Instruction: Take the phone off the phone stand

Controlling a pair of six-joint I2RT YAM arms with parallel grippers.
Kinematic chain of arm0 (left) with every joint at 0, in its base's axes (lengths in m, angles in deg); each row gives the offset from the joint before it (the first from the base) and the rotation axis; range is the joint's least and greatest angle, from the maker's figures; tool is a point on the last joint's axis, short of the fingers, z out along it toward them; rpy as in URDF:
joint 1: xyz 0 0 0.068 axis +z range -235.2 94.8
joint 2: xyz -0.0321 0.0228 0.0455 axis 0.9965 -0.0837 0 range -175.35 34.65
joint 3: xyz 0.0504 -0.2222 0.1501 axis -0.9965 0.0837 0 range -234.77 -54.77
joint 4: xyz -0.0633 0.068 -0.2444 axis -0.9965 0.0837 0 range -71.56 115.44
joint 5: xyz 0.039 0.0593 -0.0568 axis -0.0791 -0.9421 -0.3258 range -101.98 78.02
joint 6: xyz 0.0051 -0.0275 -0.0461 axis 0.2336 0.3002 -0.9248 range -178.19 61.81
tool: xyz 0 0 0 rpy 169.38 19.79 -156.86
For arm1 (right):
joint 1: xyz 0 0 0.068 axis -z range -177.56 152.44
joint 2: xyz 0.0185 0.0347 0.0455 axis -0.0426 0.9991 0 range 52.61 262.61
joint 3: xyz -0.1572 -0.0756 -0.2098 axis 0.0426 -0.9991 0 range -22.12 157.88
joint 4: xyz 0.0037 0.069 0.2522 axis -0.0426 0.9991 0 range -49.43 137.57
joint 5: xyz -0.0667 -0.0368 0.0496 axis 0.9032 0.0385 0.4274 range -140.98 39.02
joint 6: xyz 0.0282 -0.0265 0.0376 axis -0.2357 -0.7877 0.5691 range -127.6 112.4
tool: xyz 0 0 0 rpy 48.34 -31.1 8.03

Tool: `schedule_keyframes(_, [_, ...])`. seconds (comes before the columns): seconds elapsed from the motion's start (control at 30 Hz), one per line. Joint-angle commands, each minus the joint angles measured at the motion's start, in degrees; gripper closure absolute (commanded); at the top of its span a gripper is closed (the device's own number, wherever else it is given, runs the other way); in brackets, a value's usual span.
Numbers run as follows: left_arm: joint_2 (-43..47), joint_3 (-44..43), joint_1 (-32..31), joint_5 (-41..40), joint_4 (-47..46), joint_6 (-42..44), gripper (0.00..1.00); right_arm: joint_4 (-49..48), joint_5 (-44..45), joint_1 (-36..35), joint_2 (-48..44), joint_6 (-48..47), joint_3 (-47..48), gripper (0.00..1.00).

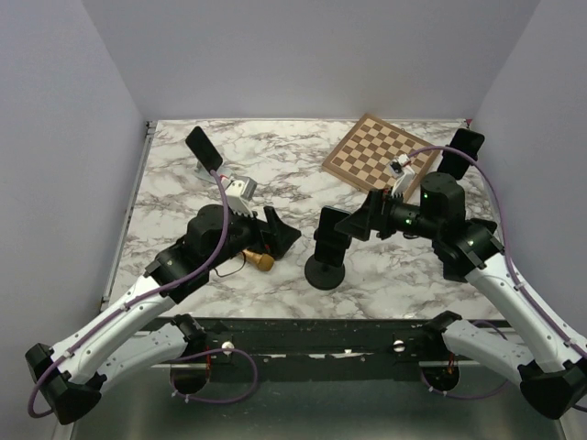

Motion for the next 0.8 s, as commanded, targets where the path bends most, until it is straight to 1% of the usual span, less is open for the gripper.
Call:
schedule_keyframes(0.0, [0.8,5.4,1.9,14.0,-9.7,-3.2,0.01,-9.8,-5.8,-0.4,-0.7,0.4,-4.6,0.15])
schedule_keyframes(0.03, [0.5,6.5,1.9,14.4,-11.0,-3.2,0.02,-10.9,-6.3,-0.5,-0.5,0.8,-5.5,0.18])
schedule_keyframes(0.07, [0.1,7.3,2.0,15.0,-12.4,-3.3,0.03,-11.3,-6.3,-0.5,-0.2,1.0,-5.9,0.19])
schedule_keyframes(0.13, [-1.0,8.4,2.0,15.4,-14.7,-2.7,0.08,-11.3,-6.3,-0.4,0.6,0.8,-6.4,0.24])
schedule_keyframes(0.27, [-4.2,8.8,2.0,16.3,-18.7,-0.6,0.25,-12.4,-6.6,-0.4,1.0,0.2,-6.9,0.33])
schedule_keyframes(0.4, [-7.3,9.6,2.0,19.1,-24.9,0.8,0.35,-14.9,-7.4,-0.5,1.4,0.0,-7.6,0.39])
schedule_keyframes(0.5, [-9.8,8.9,1.9,19.3,-26.2,1.6,0.37,-15.0,-6.4,-0.4,2.4,-0.7,-7.6,0.41])
schedule_keyframes(0.6, [-11.6,8.1,1.9,17.6,-25.8,2.1,0.37,-15.7,-6.1,-0.4,3.4,-1.5,-7.8,0.47])
schedule_keyframes(0.77, [-13.9,7.2,1.8,17.2,-26.4,2.7,0.45,-18.2,-6.4,-0.4,4.3,-0.9,-8.3,0.55])
